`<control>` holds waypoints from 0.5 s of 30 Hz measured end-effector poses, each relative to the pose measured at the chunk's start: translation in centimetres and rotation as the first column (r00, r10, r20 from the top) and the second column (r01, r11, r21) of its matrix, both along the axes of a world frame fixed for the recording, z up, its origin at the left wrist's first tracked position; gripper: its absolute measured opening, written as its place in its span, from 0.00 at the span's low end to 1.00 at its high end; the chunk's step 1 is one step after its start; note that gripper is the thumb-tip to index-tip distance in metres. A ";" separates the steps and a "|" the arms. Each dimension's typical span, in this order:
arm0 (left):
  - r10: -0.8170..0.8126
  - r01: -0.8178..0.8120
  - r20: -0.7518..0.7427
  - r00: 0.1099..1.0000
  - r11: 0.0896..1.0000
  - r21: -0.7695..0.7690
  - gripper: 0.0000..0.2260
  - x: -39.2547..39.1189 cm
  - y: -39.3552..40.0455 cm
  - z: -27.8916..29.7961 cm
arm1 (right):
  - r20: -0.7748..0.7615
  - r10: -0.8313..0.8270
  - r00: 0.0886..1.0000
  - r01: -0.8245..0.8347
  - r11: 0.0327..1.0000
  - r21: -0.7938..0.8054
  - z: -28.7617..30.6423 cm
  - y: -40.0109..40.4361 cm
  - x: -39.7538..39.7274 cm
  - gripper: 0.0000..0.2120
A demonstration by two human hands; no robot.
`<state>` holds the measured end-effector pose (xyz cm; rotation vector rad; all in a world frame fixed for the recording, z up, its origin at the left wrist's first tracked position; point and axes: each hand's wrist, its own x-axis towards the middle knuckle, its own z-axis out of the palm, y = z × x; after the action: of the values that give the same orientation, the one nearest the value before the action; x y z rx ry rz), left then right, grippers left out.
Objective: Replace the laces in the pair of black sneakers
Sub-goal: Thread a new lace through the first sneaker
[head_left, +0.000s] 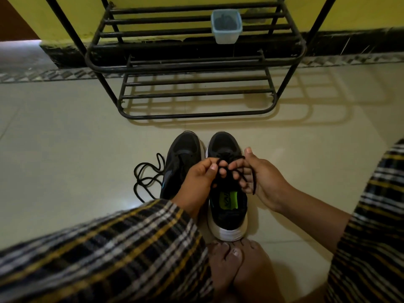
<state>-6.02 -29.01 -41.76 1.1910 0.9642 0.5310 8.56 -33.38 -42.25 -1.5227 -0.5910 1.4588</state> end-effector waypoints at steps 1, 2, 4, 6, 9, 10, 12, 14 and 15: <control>-0.003 0.003 -0.004 1.000 1.000 0.006 0.12 0.0 0.0 -0.1 | -0.025 -0.003 1.000 0.003 1.000 0.006 0.1 0.0 0.1 0.27; -0.004 0.004 -0.009 1.000 1.000 0.013 0.12 -0.1 0.0 -0.1 | -0.055 -0.014 0.998 0.014 1.000 0.012 0.2 0.0 0.3 0.28; 0.001 -0.001 0.000 1.000 1.000 0.010 0.13 -0.2 0.1 -0.2 | -0.108 -0.055 0.993 0.057 0.998 0.023 0.7 0.0 0.9 0.28; -0.002 0.002 0.024 1.000 1.000 -0.006 0.12 -0.3 0.1 -0.3 | -0.088 -0.093 0.992 0.095 0.995 0.020 1.2 0.2 1.6 0.28; -0.004 0.004 0.042 0.999 1.000 -0.020 0.12 -0.4 0.1 -0.4 | 0.052 -0.127 0.991 0.124 0.991 0.055 1.8 0.3 2.6 0.21; 0.001 0.000 0.045 0.999 1.000 -0.023 0.12 -0.4 0.2 -0.5 | 0.105 -0.124 0.987 0.116 0.990 0.085 2.0 0.3 2.9 0.18; 0.011 -0.010 0.049 0.999 1.000 -0.025 0.12 -0.4 0.2 -0.5 | 0.364 -0.023 0.931 -0.034 0.988 0.149 2.0 0.1 3.4 0.13; 0.025 -0.024 0.053 0.998 0.999 -0.024 0.11 -0.3 0.2 -0.6 | 0.754 0.197 0.627 -0.347 0.937 0.044 2.0 0.1 3.7 0.08; 0.034 -0.033 0.057 0.998 0.999 -0.025 0.11 -0.3 0.2 -0.6 | 0.856 0.310 0.413 -0.460 0.883 -0.097 1.9 0.1 3.7 0.07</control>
<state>-6.35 -28.76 -42.41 1.1342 0.9407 0.5755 12.24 -33.25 -40.31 -2.0312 -1.7344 0.7912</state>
